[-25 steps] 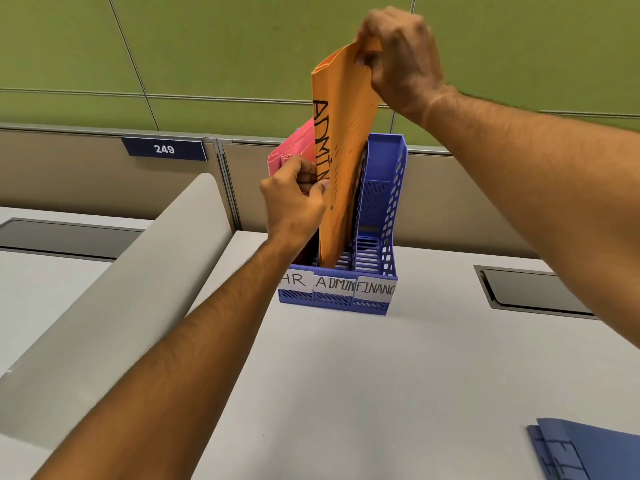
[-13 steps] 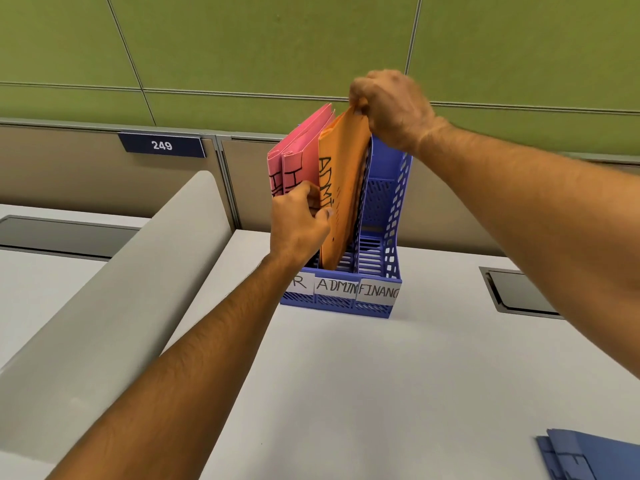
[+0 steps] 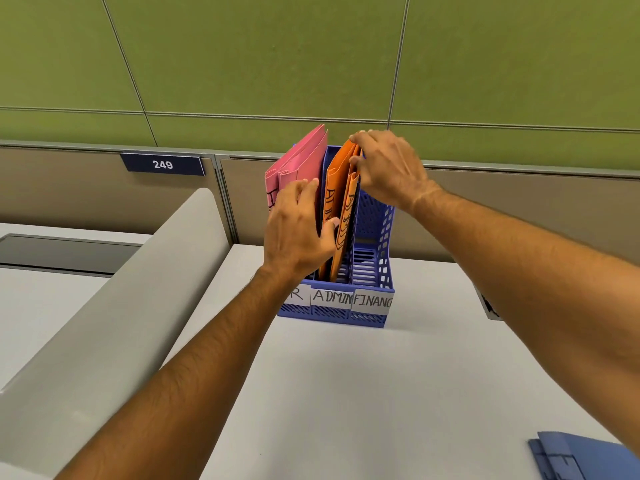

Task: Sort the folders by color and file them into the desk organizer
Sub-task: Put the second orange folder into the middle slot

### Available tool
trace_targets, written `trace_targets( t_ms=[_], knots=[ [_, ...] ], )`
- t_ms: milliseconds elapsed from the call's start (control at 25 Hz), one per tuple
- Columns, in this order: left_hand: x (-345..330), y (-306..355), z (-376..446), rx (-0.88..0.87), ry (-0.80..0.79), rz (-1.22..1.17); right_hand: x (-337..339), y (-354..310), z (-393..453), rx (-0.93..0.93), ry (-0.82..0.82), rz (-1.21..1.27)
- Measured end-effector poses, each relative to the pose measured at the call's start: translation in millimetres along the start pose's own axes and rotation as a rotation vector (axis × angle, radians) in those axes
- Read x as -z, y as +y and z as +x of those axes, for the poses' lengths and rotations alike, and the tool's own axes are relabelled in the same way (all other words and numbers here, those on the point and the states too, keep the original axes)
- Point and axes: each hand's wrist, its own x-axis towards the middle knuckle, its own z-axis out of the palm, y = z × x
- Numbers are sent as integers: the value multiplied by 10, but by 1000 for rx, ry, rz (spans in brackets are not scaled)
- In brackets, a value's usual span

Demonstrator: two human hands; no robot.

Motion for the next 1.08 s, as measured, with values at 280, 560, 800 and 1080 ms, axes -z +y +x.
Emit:
trace_targets(
  t_ms=[280,560,800,1080],
  knots=[
    [172,187,-91,-34,-153,139,231,-109,-606,-114,-4,4],
    [357,452,-436,-59,-243,139,462,-235,-1528,-278,-90,-8],
    [380,803,-836,-143,-338,98,715,-266,-2245,-384,-107,-64],
    [191,1295,-1279,-214,-416,50,956,-194,-3058,-520,-152,-137]
  ],
)
